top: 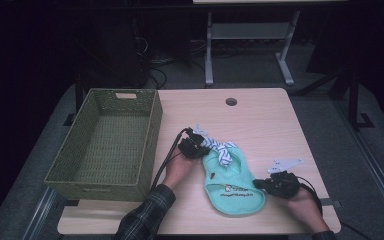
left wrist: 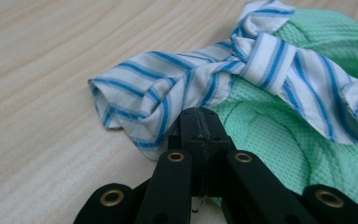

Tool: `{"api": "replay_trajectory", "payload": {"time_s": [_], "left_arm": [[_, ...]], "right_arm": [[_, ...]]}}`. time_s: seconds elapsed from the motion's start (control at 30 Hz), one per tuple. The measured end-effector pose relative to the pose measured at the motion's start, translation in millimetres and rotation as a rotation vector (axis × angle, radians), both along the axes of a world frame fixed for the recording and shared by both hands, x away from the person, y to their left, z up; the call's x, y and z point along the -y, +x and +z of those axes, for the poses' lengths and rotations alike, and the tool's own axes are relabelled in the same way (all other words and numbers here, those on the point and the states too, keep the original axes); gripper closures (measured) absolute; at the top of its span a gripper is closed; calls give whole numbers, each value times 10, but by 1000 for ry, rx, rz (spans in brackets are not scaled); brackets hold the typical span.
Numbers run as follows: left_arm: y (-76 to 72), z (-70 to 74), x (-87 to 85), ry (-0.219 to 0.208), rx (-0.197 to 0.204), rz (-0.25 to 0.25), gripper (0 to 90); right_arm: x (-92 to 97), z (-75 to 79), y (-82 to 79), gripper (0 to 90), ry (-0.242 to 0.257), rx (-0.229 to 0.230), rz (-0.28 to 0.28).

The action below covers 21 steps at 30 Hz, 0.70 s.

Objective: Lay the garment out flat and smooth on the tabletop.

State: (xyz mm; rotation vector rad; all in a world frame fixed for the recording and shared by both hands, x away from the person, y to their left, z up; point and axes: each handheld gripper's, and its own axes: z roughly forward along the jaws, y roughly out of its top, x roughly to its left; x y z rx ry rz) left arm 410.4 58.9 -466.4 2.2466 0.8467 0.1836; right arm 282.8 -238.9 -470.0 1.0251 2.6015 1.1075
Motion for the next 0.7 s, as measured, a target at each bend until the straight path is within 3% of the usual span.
{"api": "replay_trajectory", "payload": {"time_s": [0.23, 0.33, 0.57, 0.7], "left_arm": [[64, 0, 38, -3, -6, 3, 897], [40, 11, 32, -18, -12, -6, 896], [-156, 186, -58, -25, 7, -43, 882], [-385, 303, -119, -14, 18, -77, 882]], "right_arm": [[-91, 3, -146, 900, 0, 3, 49], [-102, 13, -127, 900, -4, 2, 54], [-104, 117, 38, 900, 33, 39, 28], [-115, 192, 230, 900, 44, 65, 5]]}}
